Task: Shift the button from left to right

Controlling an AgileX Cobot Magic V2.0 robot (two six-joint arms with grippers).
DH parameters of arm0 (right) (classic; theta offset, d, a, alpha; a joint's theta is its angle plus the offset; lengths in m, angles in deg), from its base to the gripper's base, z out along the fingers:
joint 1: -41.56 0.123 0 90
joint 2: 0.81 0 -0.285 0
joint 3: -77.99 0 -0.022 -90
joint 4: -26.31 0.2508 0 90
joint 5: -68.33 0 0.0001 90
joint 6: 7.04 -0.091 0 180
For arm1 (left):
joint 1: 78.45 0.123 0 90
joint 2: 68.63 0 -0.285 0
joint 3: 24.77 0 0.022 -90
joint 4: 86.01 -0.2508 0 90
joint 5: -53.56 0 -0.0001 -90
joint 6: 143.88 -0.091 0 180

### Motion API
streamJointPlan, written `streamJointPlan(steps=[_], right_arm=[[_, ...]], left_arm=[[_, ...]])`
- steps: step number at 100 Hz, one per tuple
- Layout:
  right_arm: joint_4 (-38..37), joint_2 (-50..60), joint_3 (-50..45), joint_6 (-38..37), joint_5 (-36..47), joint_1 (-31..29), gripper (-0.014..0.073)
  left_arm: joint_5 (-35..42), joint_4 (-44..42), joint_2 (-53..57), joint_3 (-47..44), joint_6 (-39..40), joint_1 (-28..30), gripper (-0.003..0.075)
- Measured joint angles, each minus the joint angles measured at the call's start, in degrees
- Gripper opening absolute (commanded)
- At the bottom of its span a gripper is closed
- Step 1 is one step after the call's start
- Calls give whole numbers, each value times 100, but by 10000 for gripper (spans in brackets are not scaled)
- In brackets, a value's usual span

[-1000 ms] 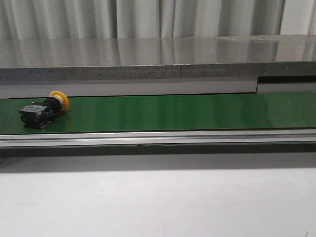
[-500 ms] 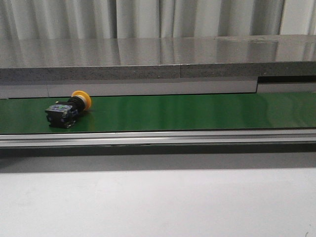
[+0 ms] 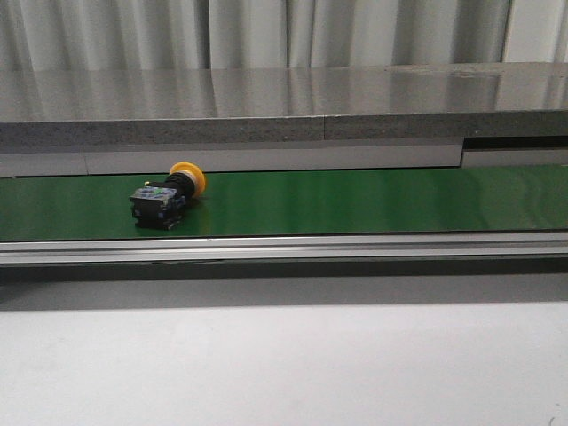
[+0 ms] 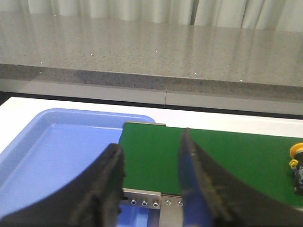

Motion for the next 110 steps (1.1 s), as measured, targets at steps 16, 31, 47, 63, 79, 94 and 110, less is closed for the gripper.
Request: streamJointPlan(steps=[16, 31, 47, 63, 79, 94, 110], right_arm=[[0, 0, 0, 0, 132, 0, -68], [0, 0, 0, 0, 414, 0, -68], [0, 0, 512, 0, 104, 0, -68], [0, -419, 1476, 0, -815, 0, -68], [0, -1436, 2532, 0, -2023, 0, -68], [0, -2515, 3338, 0, -2713, 0, -68], [0, -3402, 3767, 0, -2819, 0, -68]], left_arm=[[-64, 0, 0, 0, 0, 0, -20], [-78, 0, 0, 0, 0, 0, -20], [-82, 0, 0, 0, 0, 0, -20], [-82, 0, 0, 0, 0, 0, -20], [-90, 0, 0, 0, 0, 0, -20], [-90, 0, 0, 0, 0, 0, -20], [-103, 0, 0, 0, 0, 0, -20]])
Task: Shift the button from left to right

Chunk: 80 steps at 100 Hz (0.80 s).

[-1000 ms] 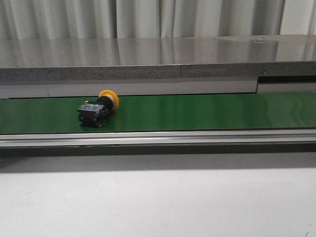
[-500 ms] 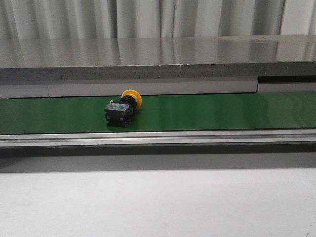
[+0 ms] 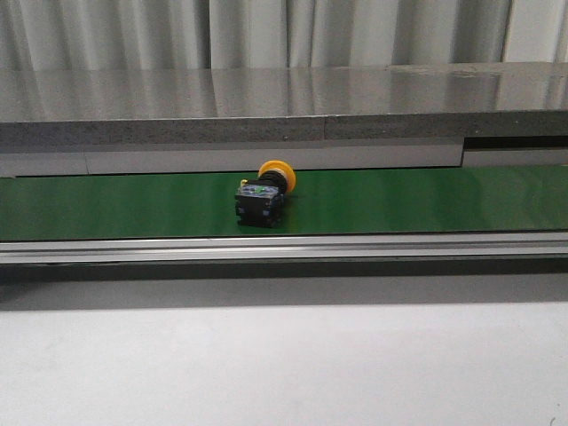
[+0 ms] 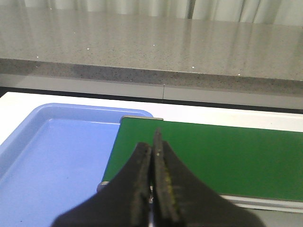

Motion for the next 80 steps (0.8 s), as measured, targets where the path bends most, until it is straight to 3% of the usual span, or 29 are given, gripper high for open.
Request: streamJointPlan(steps=[17, 24, 31, 46, 55, 80], right_arm=[[0, -568, 46, 0, 73, 0, -61], [0, -716, 46, 0, 84, 0, -13], [78, -810, 46, 0, 84, 0, 108], [279, -856, 46, 0, 84, 0, 513], [337, -856, 46, 0, 84, 0, 645], [679, -864, 46, 0, 404, 0, 654]], left_arm=[[0, 0, 0, 0, 0, 0, -20], [0, 0, 0, 0, 0, 0, -20], [0, 0, 0, 0, 0, 0, -20], [0, 0, 0, 0, 0, 0, -20], [0, 0, 0, 0, 0, 0, -20], [0, 0, 0, 0, 0, 0, -20]])
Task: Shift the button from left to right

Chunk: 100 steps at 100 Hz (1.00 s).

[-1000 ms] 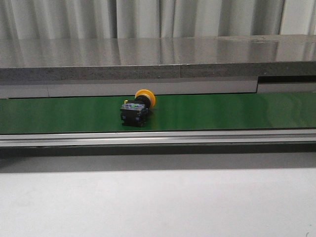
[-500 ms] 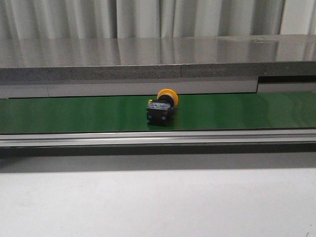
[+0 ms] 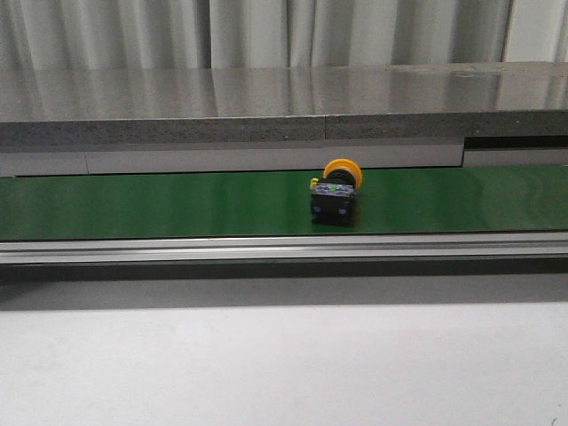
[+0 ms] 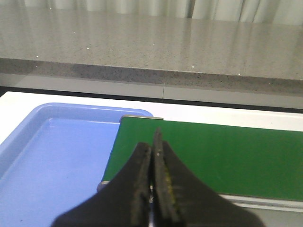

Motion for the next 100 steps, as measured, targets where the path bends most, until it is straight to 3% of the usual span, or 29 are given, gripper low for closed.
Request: streamJointPlan(steps=[25, 70, 100], right_arm=[[161, -919, 553, 0, 39, 88, 654], [224, -3489, 1776, 0, 293, 1102, 654], [227, -4652, 2304, 0, 481, 1287, 654]], left_arm=[[0, 0, 0, -10, 0, 0, -20], [0, 0, 0, -19, 0, 0, -20], [0, 0, 0, -19, 0, 0, -20]])
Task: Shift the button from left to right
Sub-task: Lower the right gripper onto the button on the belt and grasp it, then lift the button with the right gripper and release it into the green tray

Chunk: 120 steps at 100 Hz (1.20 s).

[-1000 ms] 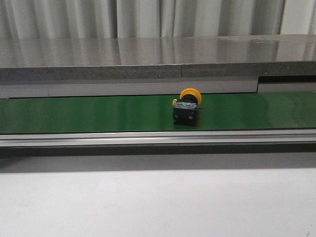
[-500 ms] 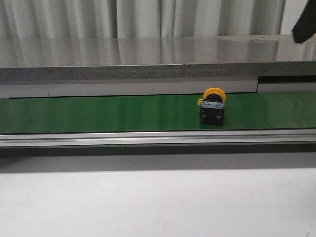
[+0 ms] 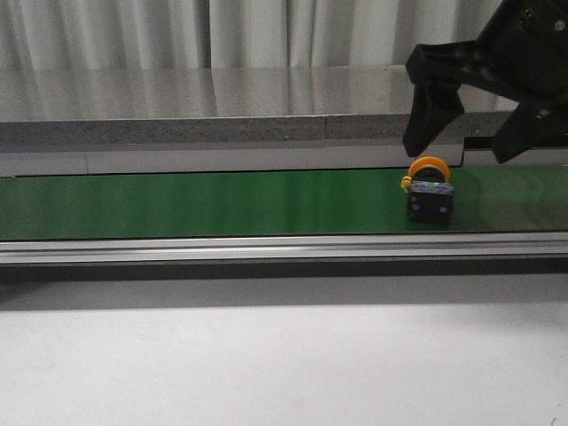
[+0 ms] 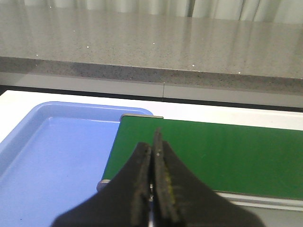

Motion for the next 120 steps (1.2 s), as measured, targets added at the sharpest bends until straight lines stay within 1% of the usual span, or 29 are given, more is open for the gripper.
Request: streamJointPlan(steps=[23, 30, 35, 40, 50, 51, 52, 55, 59, 81, 92, 104, 120], right_arm=[[-26, -483, 124, 0, 75, 0, 653], [-84, -617, 124, 0, 86, 0, 617], [-122, -708, 133, 0, 86, 0, 556], [-150, -777, 133, 0, 74, 0, 470], [-248, -808, 159, 12, 24, -12, 234], [-248, -819, 159, 12, 7, -12, 234], [-248, -817, 175, 12, -7, -12, 195], [-248, -817, 194, 12, -54, -12, 155], [-248, -817, 244, 12, -160, -12, 125], [-343, -728, 878, 12, -822, -12, 122], [-562, -527, 1274, 12, -1069, -168, 122], [-907, -344, 1532, 84, -1290, -565, 122], [-1079, -266, 1548, 479, -1410, -1407, 122]], left_arm=[[0, 0, 0, 0, 0, 0, -20], [0, 0, 0, 0, 0, 0, -20], [0, 0, 0, 0, 0, 0, -20], [0, 0, 0, 0, 0, 0, -20], [0, 0, 0, 0, 0, 0, -20], [0, 0, 0, 0, 0, 0, -20], [0, 0, 0, 0, 0, 0, -20], [0, 0, 0, 0, 0, 0, -20], [0, 0, 0, 0, 0, 0, -20], [0, 0, 0, 0, 0, 0, -20], [0, 0, 0, 0, -2, 0, -20], [0, 0, 0, 0, -2, 0, -20], [0, 0, 0, 0, -2, 0, -20]])
